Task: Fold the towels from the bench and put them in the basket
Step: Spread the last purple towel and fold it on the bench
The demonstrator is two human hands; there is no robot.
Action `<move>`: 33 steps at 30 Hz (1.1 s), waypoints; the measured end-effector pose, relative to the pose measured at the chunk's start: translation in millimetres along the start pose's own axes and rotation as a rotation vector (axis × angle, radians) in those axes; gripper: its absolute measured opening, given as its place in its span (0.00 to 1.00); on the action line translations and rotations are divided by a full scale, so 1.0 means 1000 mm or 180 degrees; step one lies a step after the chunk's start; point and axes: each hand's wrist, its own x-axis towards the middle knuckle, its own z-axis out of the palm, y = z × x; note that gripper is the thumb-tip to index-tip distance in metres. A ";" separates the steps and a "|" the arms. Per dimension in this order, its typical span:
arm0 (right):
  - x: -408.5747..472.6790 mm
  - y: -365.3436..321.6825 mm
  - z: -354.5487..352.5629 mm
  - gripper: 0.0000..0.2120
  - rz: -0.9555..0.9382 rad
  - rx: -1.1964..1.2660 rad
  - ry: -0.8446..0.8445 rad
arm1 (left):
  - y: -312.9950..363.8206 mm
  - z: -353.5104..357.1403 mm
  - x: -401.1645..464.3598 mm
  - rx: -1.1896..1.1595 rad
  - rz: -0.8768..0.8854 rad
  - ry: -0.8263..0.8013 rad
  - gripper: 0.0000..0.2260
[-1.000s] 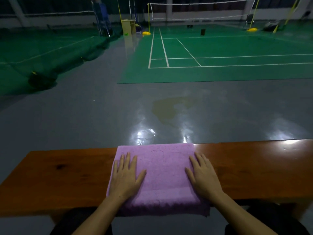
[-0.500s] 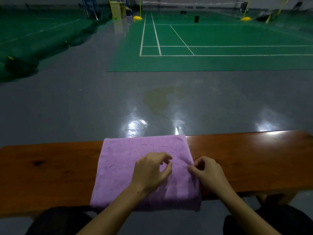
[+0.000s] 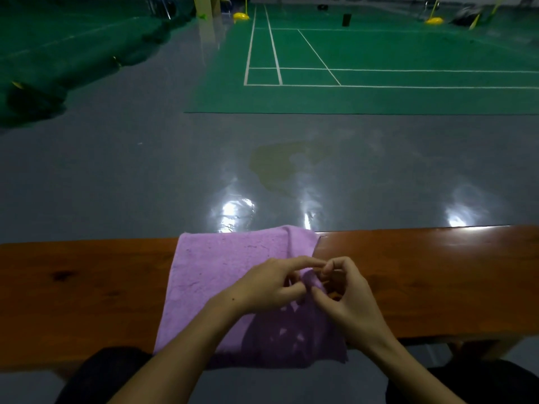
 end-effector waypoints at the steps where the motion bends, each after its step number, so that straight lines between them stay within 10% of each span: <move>1: -0.001 -0.002 0.001 0.13 -0.0020 -0.0003 -0.0065 | 0.000 -0.003 -0.001 -0.0072 -0.0043 -0.0076 0.22; 12: -0.013 0.004 -0.013 0.34 0.0350 -0.0286 -0.0843 | -0.013 -0.032 -0.016 -0.0260 -0.0043 0.0134 0.05; 23: -0.014 0.007 -0.024 0.06 0.0483 -0.0669 -0.1344 | -0.007 -0.059 -0.038 -0.1393 -0.0222 0.0540 0.03; 33: 0.011 0.005 0.009 0.03 -0.0199 -0.0555 -0.0201 | -0.004 -0.075 -0.048 -0.2730 -0.0024 0.0786 0.04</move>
